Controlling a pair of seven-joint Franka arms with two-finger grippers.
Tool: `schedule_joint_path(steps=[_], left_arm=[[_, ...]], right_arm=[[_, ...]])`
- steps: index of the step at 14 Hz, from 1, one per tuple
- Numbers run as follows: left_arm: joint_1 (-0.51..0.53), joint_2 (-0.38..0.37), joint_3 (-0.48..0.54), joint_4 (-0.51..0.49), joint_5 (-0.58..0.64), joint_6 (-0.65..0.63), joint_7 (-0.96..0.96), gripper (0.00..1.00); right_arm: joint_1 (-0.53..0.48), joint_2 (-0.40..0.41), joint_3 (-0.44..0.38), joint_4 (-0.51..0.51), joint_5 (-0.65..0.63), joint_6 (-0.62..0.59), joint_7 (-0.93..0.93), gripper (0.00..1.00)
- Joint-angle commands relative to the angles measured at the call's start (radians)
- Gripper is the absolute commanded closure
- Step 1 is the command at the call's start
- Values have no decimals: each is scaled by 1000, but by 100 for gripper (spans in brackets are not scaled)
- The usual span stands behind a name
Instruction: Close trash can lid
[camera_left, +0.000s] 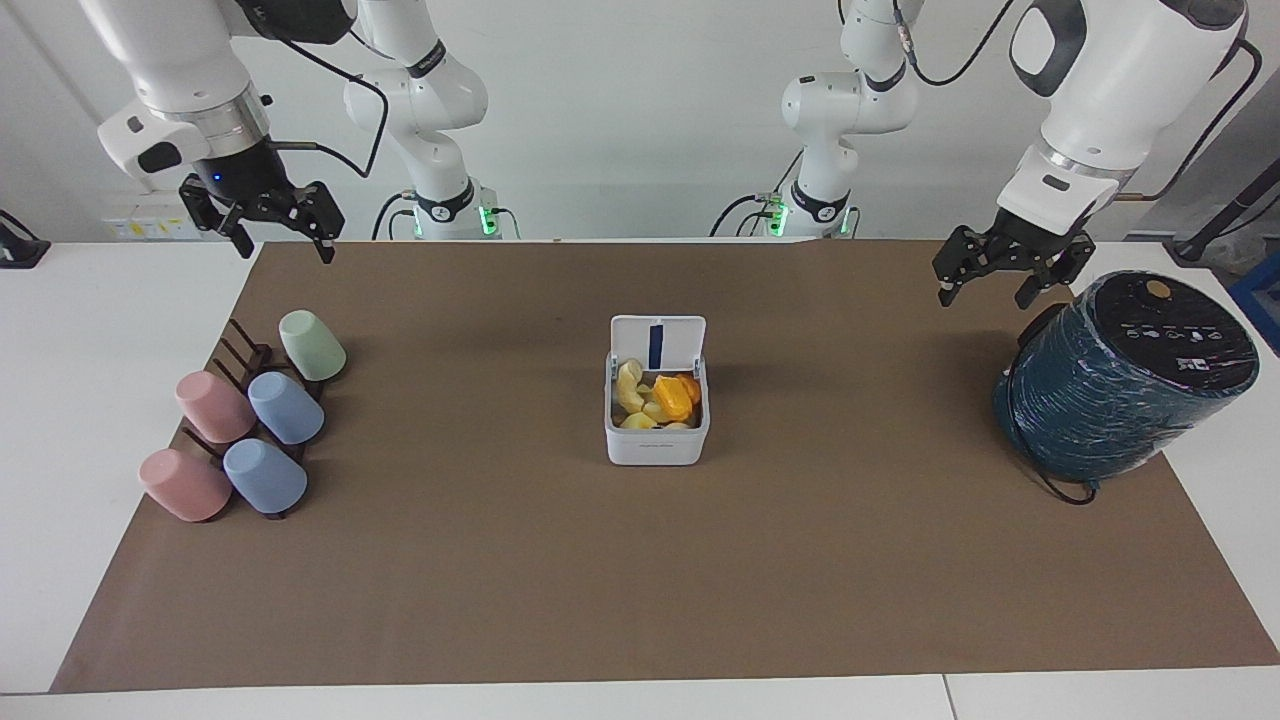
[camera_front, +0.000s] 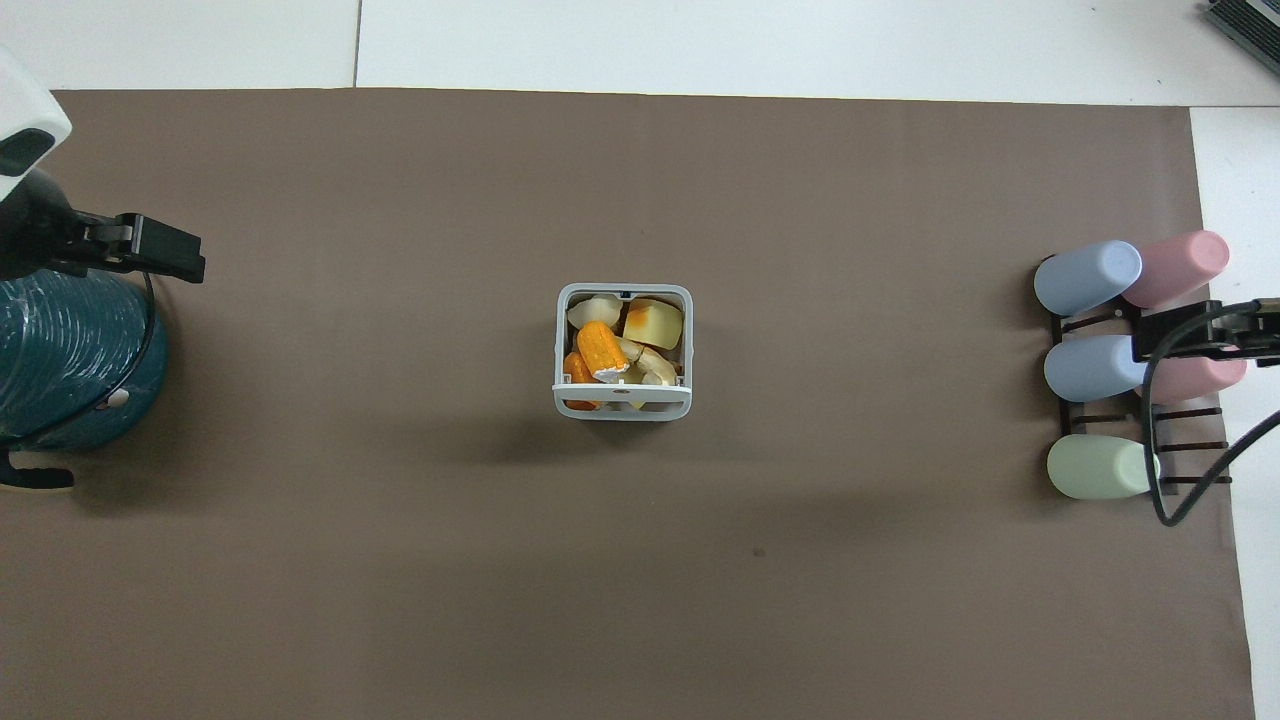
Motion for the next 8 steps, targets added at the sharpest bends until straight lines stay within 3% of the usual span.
schedule_joint_path(steps=[1, 4, 8], left_arm=[[3, -31, 4, -40, 12, 31, 22, 0], [0, -31, 4, -40, 12, 31, 19, 0], [1, -31, 4, -42, 12, 27, 17, 0]], right_arm=[[-2, -16, 2, -6, 18, -33, -11, 0], [-16, -29, -2, -35, 91, -18, -17, 0], [-10, -35, -5, -61, 77, 58, -22, 0]])
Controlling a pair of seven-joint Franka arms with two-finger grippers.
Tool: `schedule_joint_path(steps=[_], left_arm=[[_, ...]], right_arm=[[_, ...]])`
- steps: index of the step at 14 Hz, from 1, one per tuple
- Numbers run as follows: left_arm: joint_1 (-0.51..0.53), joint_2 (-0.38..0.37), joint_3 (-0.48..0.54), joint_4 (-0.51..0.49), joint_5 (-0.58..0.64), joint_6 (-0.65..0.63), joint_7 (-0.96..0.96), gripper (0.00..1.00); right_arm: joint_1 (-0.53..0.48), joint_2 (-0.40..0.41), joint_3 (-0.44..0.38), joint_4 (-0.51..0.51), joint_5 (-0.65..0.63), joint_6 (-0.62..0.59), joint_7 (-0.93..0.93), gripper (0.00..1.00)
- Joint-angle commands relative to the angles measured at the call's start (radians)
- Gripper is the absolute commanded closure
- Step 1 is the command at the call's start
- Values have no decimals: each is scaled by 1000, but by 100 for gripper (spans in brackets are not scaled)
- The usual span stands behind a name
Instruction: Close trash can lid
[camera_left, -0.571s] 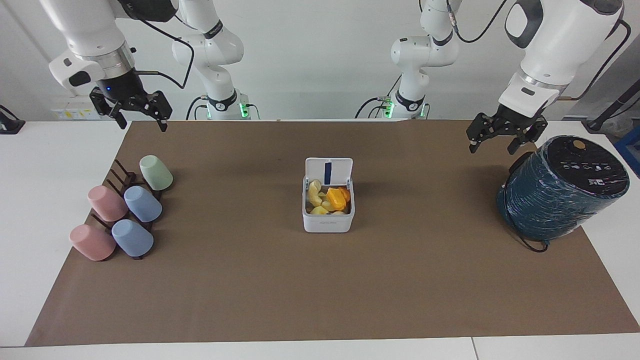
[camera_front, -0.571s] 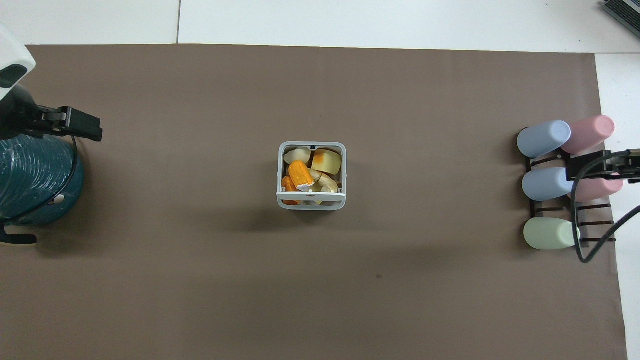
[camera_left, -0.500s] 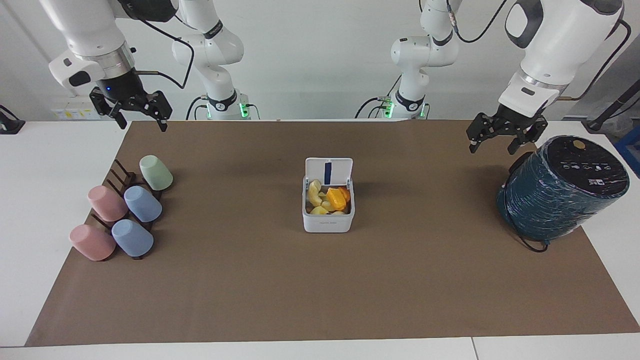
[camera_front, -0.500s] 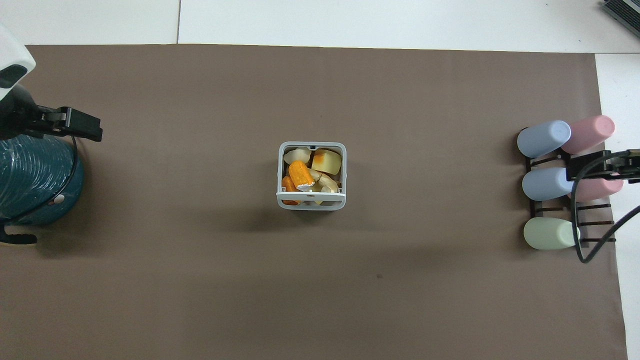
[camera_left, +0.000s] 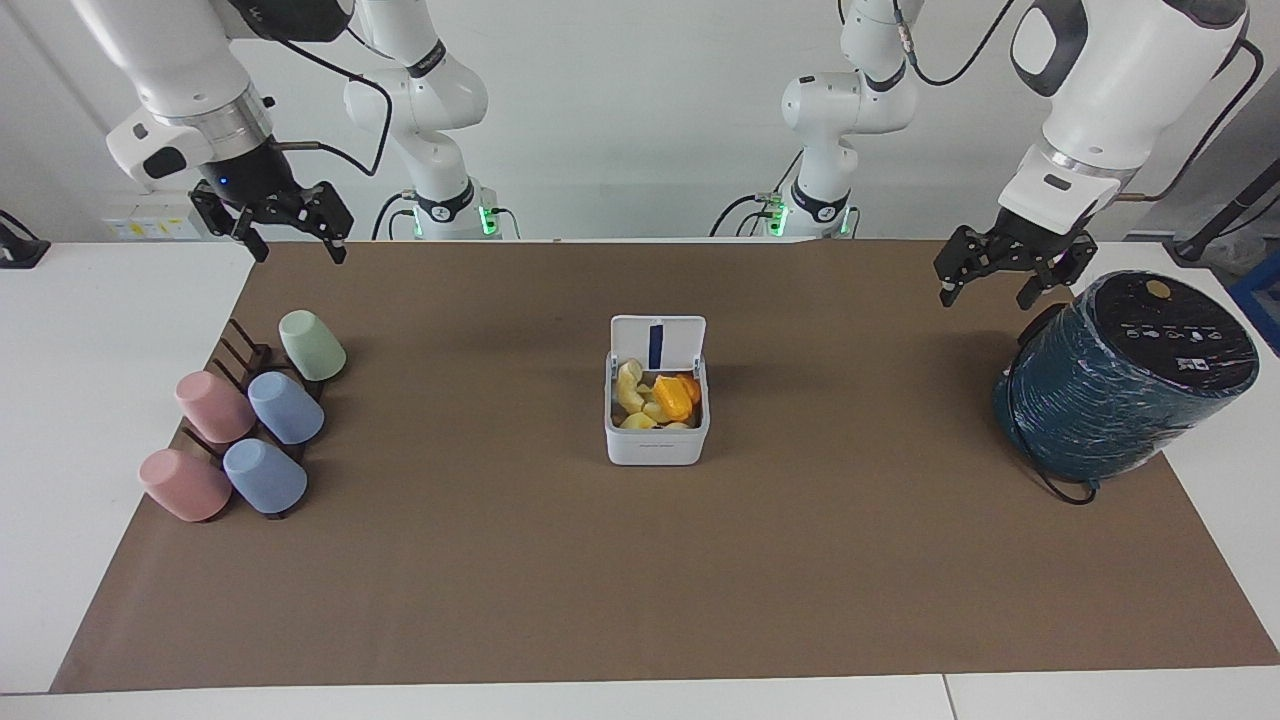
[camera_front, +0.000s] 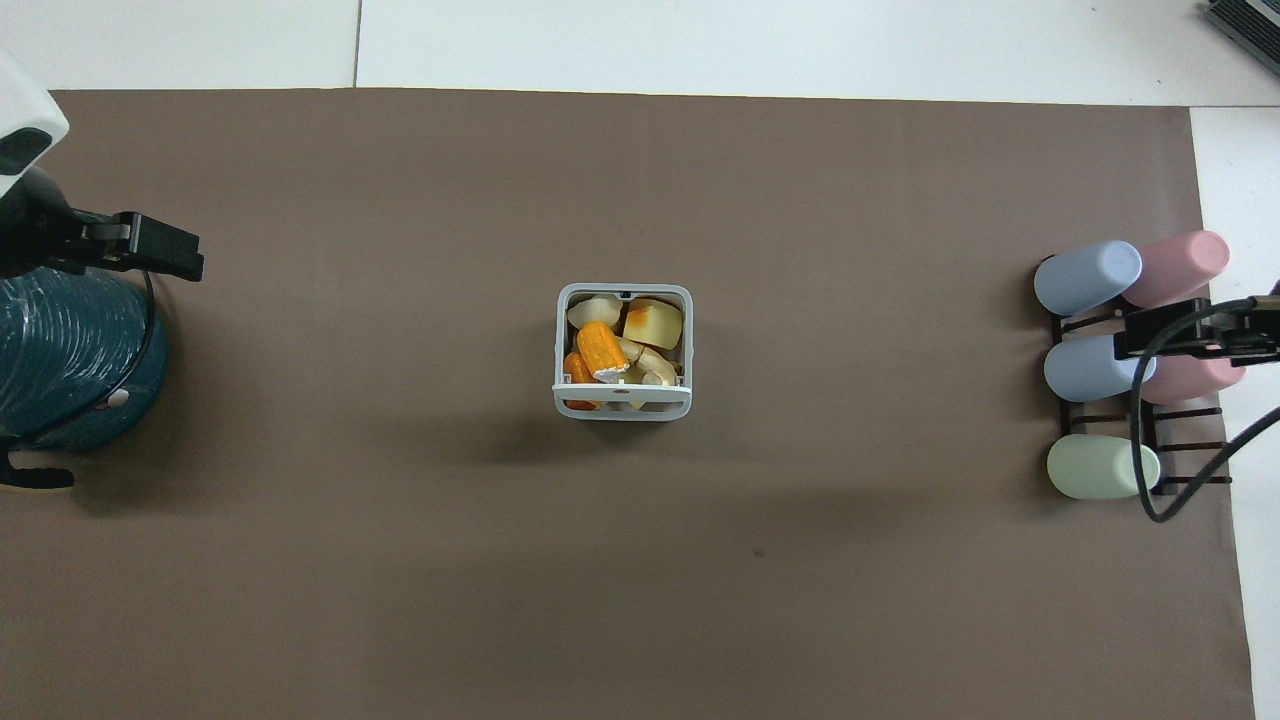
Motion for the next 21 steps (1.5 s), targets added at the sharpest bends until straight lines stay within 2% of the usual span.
schedule_joint_path(steps=[1, 14, 18, 21], left_arm=[[-4, -31, 2, -40, 12, 21, 13, 0], [-14, -33, -1, -45, 12, 18, 10, 0], [-66, -50, -3, -78, 11, 24, -5, 0], [-155, -91, -3, -163, 9, 64, -117, 0]], right_arm=[[-6, -31, -1, -33, 11, 24, -22, 0], [0, -40, 4, -31, 20, 18, -20, 0], [0, -40, 2, -31, 20, 18, -19, 0], [0, -40, 2, -31, 20, 18, -20, 0]])
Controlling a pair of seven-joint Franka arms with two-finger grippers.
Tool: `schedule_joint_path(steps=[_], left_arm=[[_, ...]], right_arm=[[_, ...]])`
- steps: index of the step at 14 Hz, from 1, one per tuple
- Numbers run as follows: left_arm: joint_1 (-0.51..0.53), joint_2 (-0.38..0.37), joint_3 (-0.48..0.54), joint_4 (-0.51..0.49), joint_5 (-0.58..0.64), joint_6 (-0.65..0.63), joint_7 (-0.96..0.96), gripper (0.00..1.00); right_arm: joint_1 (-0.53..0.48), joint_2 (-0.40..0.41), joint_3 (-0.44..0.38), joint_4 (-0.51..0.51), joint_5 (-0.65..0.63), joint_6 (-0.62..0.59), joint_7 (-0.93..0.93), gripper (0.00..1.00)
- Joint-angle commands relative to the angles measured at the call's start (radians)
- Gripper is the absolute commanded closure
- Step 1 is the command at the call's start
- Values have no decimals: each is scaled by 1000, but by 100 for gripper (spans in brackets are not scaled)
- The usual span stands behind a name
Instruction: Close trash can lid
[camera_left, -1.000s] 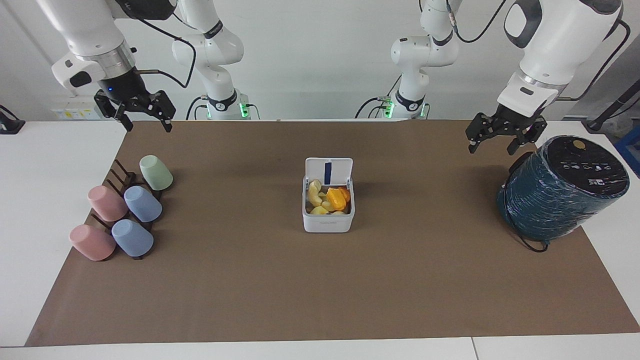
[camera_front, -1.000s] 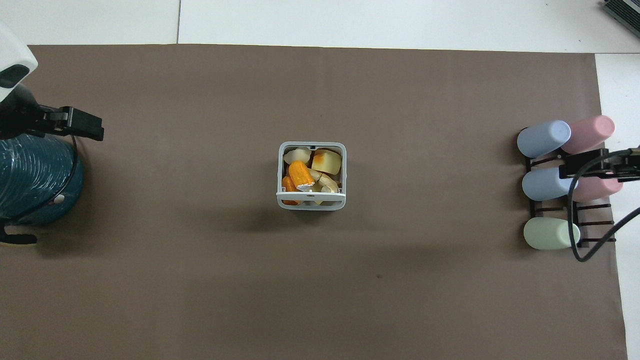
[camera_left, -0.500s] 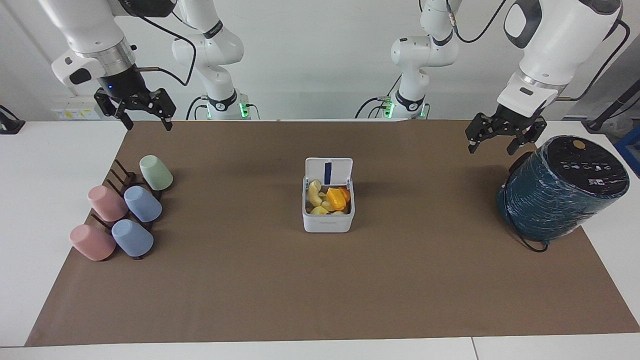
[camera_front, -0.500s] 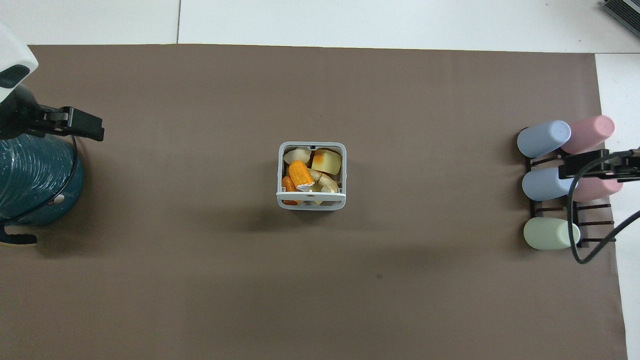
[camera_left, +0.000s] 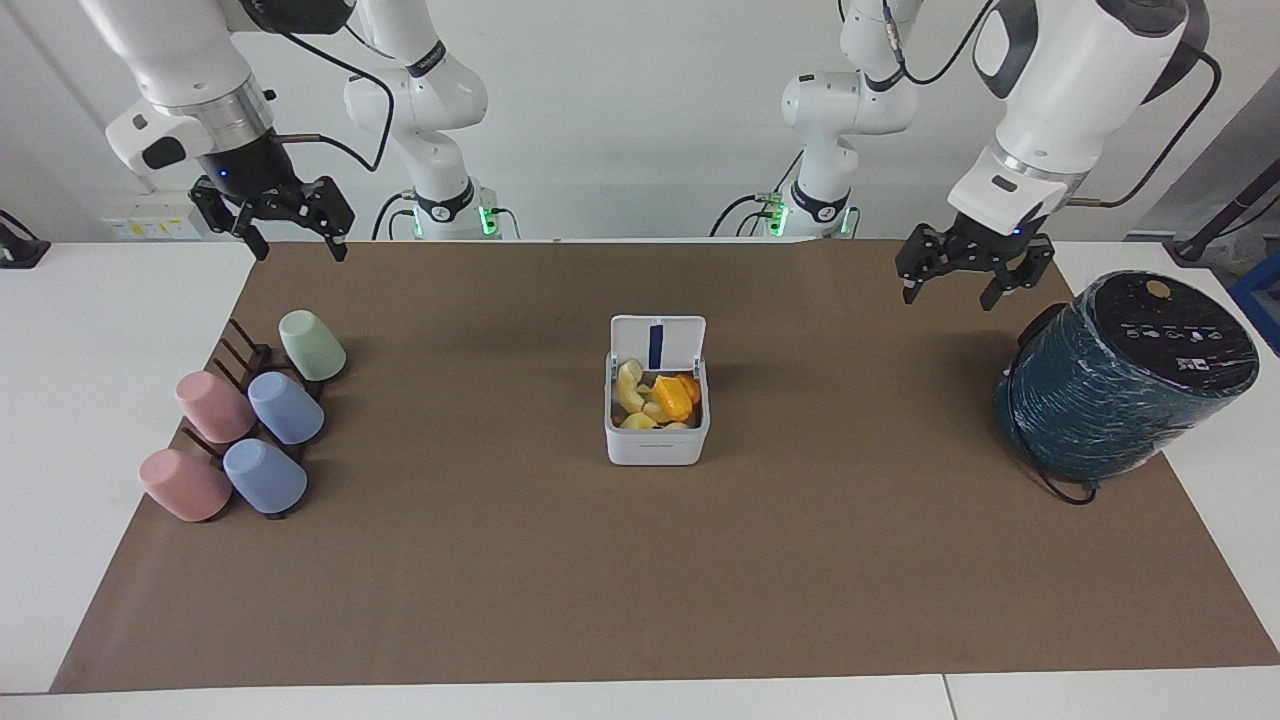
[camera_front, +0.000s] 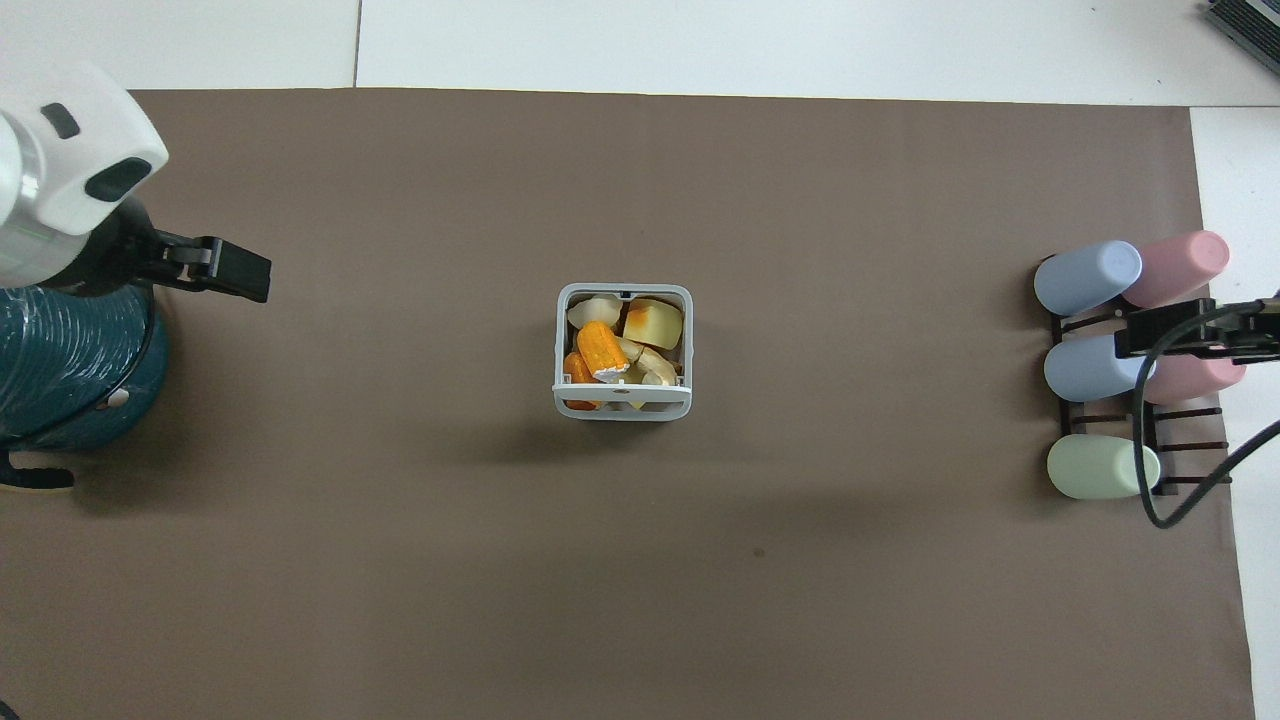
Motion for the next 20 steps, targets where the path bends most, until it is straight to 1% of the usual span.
schedule_joint_path(steps=[1, 3, 4, 7, 9, 10, 11, 13, 16, 20], left_arm=[[-94, -95, 10, -160, 8, 100, -123, 0], [-174, -143, 10, -271, 8, 190, -213, 0], [-207, -160, 10, -306, 5, 217, -258, 0], [-275, -167, 9, -325, 0, 238, -344, 23], [-335, -167, 9, -336, -1, 260, -428, 48], [-367, -167, 9, -349, -10, 293, -474, 57], [-396, -167, 9, -377, -20, 341, -520, 63], [-456, -175, 9, -417, -23, 396, -592, 67], [-514, -172, 9, -449, -24, 422, -628, 77], [-550, -128, 9, -489, -37, 575, -701, 86]], right_arm=[[-3, -25, 0, -30, 13, 16, -20, 0], [-3, -25, 0, -30, 13, 16, -19, 0], [-3, -25, 0, -30, 15, 16, -20, 0], [-3, -25, 0, -30, 13, 16, -20, 0], [-3, -25, 0, -30, 13, 16, -20, 0], [-3, -25, 0, -30, 15, 16, -20, 0], [-3, -25, 0, -30, 15, 16, -20, 0], [-3, -25, 0, -30, 13, 16, -20, 0], [-3, -25, 0, -30, 13, 16, -20, 0], [-3, -25, 0, -30, 13, 16, -19, 0]])
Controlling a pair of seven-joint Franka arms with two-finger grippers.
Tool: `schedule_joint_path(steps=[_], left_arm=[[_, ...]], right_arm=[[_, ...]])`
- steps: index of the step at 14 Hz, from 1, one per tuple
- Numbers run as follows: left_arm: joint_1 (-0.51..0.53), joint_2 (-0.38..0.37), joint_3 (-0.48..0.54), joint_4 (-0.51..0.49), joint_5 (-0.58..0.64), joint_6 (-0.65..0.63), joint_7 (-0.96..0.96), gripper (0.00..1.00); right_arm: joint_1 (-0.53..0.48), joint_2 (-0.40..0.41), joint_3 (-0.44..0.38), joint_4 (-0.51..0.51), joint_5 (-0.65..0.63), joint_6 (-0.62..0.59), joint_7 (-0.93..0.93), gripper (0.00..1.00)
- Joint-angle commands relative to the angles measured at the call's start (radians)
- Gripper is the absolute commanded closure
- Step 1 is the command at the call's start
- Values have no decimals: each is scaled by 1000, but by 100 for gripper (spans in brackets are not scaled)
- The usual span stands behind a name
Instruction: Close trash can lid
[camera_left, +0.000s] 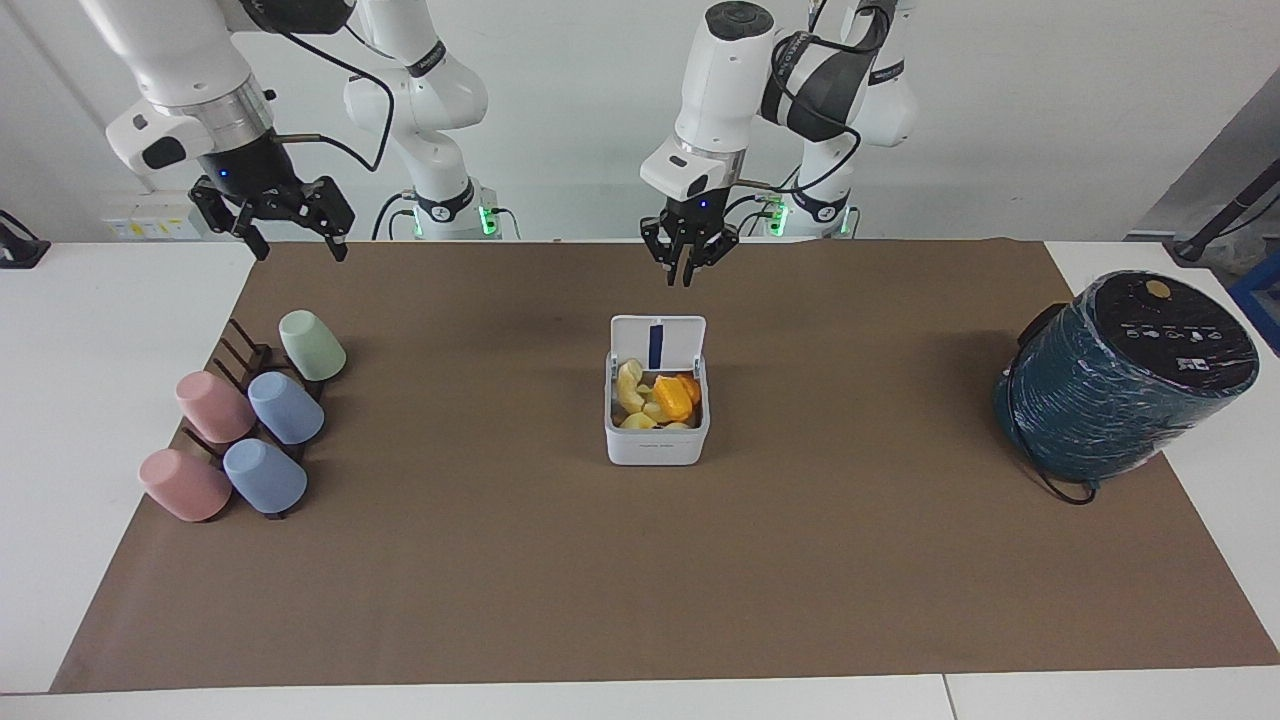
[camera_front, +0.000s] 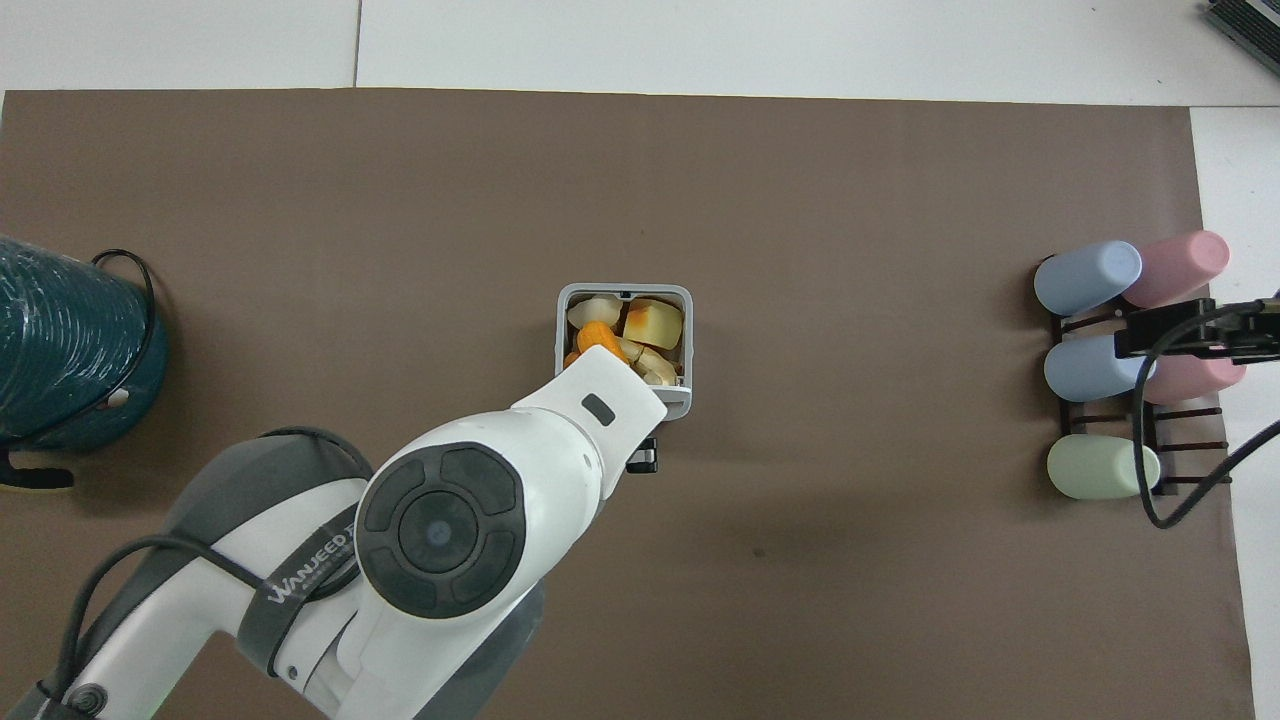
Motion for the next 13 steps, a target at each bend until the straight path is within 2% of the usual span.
schedule_joint_path(steps=[1, 3, 7, 13], left_arm=[[-28, 16, 18, -44, -15, 117, -46, 87], [-26, 46, 18, -42, -21, 174, -46, 87], [27, 131, 18, -36, -74, 384, -43, 87], [76, 184, 18, -27, -87, 504, -37, 89]], right_arm=[[-3, -25, 0, -30, 13, 16, -20, 0], [-3, -25, 0, -30, 13, 16, -20, 0], [-3, -25, 0, -30, 13, 16, -20, 0], [-3, -25, 0, -30, 14, 16, -20, 0]])
